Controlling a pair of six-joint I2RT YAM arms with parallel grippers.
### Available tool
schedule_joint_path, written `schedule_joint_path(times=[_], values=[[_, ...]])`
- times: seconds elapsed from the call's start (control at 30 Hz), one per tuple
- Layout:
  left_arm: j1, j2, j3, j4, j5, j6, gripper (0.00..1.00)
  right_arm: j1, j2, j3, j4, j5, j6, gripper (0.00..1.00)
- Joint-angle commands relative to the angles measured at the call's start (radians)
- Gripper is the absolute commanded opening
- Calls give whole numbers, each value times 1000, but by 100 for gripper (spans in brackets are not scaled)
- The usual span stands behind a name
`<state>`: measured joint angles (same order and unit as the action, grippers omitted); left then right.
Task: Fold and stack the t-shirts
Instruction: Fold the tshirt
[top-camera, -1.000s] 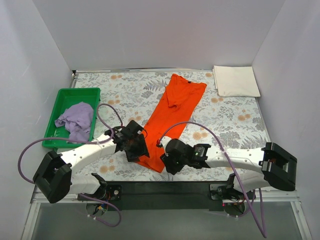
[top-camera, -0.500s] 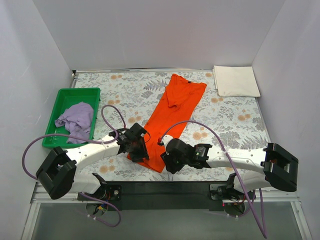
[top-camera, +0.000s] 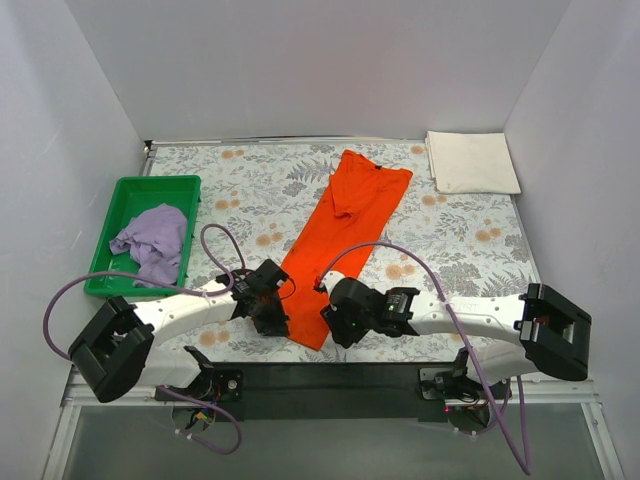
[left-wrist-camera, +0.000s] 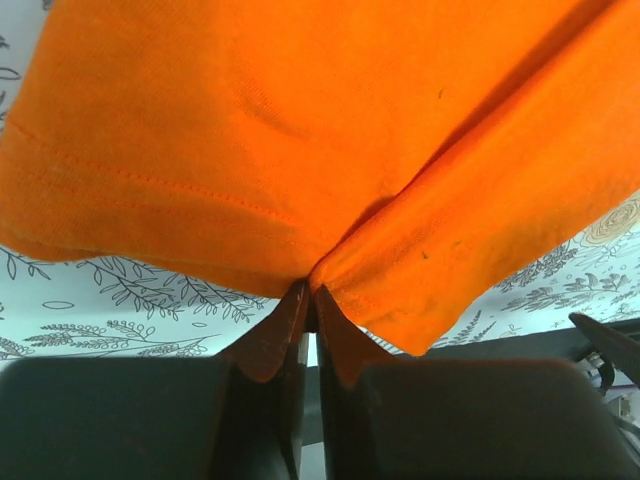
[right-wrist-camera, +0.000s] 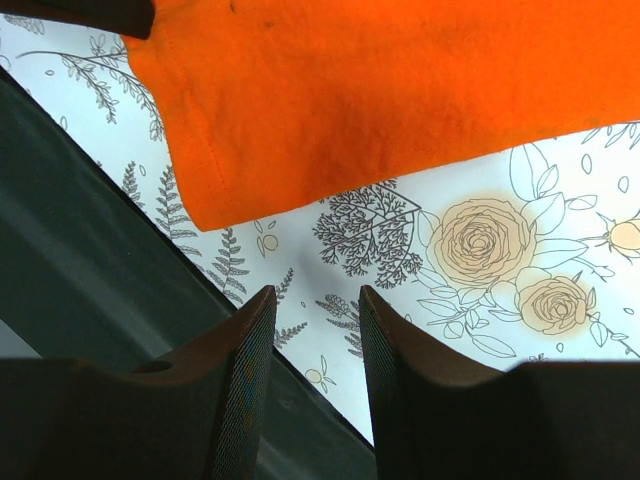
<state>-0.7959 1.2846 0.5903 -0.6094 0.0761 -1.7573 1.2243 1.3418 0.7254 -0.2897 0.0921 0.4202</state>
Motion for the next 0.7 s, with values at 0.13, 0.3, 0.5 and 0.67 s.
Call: schedule_joint_path(times=[0.13,0.3,0.5,0.67], values=[[-6,-70,25,-71,-96,-64,30,4,46,80,0,-9,-26,40],[15,-132,94,-191,-263,-87,48,41,66,126,3,6,-79,48],[150,-140,100,-224,-277,-5,66,104,149,193,1,40,-116,52],[238,-111,80,-190,-263,87,67,141,247,249,-19,66,-141,51]])
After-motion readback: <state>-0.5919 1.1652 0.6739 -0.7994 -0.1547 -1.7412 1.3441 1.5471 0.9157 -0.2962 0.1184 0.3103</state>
